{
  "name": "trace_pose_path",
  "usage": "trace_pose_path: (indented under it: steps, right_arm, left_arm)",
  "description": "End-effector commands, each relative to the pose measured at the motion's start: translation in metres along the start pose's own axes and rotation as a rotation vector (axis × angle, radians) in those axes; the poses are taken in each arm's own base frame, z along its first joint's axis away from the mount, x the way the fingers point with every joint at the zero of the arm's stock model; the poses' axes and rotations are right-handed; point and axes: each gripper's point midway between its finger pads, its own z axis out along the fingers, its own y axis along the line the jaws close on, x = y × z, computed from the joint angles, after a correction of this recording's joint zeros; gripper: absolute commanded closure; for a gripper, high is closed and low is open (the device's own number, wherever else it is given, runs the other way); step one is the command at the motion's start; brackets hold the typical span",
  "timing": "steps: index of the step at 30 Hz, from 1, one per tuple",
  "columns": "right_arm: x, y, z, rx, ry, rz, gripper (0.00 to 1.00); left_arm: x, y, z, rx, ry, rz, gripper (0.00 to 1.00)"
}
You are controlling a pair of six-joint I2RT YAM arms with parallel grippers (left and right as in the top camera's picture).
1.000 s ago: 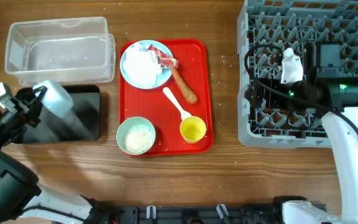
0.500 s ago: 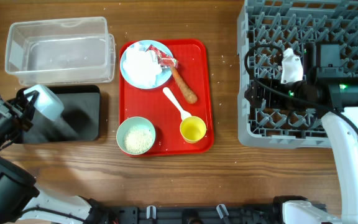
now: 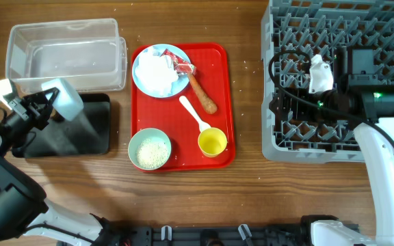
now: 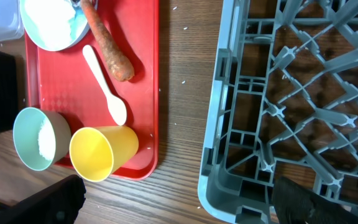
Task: Sort waste into correct bins and load items into the dishwasher rack
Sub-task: 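Tip the blue bowl over the black tray to dump food scraps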
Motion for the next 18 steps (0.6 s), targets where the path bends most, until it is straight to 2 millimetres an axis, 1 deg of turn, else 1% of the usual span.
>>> trace_pose_path:
  steps: [1,4,5,8,11,13,14,16,18]
  right_arm:
    - [-0.006,0.003,-0.008,0.010,-0.030,-0.037,0.01]
    - [-0.006,0.003,-0.008,0.010,-0.031,-0.037,0.01]
    - [-0.006,0.003,-0.008,0.010,-0.031,-0.037,0.01]
    - [-0.006,0.003,-0.008,0.010,-0.031,-0.037,0.01]
    - [-0.006,0.003,-0.008,0.010,-0.030,-0.037,0.01]
    - [-0.006,0.003,-0.008,0.010,-0.030,-0.037,0.01]
    - [-0.006,0.003,-0.008,0.010,-0.031,-0.038,0.01]
    - [-0.006,0.003,-0.008,0.010,-0.031,-0.038,0.01]
    - [-0.006,0.003,-0.008,0.010,-0.032,-0.038,0.01]
  left_arm:
    - [-0.003,-0.004,-0.006,0.031,-0.017,-0.062,0.96]
    - [0.001,-0.010,0.000,0.033,0.000,-0.055,0.96]
    - [0.004,-0.016,0.005,0.036,0.015,-0.032,0.96]
    - [0.021,-0.039,0.030,-0.012,0.092,0.075,0.96]
    - [0.049,-0.061,0.061,-0.148,0.181,0.232,0.96]
    - [0.076,-0.078,0.084,-0.242,0.246,0.375,0.96]
    - [0.086,-0.082,0.093,-0.287,0.269,0.432,0.96]
    - [0.111,-0.082,0.113,-0.410,0.323,0.567,0.96]
    - [0.130,-0.071,0.131,-0.542,0.370,0.680,0.96]
